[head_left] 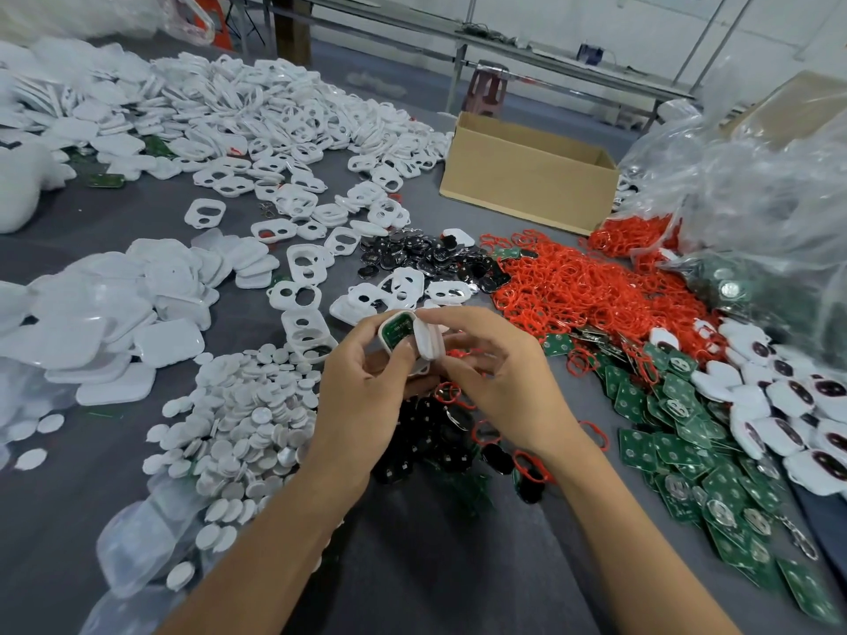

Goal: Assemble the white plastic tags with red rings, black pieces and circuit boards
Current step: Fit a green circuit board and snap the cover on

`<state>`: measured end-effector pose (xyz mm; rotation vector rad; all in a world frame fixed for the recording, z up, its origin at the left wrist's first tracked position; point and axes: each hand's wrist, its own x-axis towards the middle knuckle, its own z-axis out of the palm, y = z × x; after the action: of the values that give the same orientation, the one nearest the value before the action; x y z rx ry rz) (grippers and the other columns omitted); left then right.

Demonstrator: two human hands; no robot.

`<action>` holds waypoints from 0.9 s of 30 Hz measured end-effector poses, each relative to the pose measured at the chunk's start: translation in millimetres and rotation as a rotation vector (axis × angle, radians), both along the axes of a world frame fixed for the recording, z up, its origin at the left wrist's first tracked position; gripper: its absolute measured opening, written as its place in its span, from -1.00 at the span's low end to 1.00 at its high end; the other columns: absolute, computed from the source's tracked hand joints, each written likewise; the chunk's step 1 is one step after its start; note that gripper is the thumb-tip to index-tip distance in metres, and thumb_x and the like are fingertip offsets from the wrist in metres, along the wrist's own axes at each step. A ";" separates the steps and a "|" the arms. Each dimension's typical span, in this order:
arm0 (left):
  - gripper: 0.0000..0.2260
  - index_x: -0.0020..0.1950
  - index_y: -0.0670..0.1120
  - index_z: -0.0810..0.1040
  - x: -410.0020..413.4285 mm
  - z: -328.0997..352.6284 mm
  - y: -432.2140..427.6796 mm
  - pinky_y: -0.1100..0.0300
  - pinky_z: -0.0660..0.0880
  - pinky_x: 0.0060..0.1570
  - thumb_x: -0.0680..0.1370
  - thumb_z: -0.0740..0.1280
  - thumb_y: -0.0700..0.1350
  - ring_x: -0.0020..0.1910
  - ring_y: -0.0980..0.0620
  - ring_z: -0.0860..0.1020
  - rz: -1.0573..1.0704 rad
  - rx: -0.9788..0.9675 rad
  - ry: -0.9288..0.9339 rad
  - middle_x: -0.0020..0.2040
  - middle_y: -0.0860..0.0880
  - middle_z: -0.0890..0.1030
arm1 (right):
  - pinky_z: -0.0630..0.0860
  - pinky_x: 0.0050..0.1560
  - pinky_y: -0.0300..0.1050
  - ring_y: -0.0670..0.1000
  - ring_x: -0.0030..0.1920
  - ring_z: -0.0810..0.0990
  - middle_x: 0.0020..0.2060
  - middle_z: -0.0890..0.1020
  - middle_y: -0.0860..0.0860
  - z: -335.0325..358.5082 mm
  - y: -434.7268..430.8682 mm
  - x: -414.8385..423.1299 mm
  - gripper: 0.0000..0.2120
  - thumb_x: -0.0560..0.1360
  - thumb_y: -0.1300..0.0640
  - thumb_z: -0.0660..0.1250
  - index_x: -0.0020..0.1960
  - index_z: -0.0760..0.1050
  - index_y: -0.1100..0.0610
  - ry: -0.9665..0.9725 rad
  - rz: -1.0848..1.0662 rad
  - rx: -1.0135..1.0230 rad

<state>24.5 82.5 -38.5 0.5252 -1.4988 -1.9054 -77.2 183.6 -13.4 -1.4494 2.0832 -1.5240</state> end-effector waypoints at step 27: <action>-0.82 0.05 -0.06 0.62 1.6 3.1 -0.6 0.20 0.63 -0.11 0.59 0.30 -0.30 -0.12 0.07 0.67 -0.072 0.128 -0.010 -0.10 -0.05 0.71 | 0.50 0.26 -0.05 -0.04 0.21 0.58 0.20 0.60 0.08 1.9 -4.2 2.2 -0.49 0.36 0.53 0.30 0.27 0.43 0.24 -0.214 -0.046 0.126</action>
<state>26.1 81.9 -35.5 0.5451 -1.4264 -2.0670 -75.0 179.4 -11.5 -1.1489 2.0563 -1.4633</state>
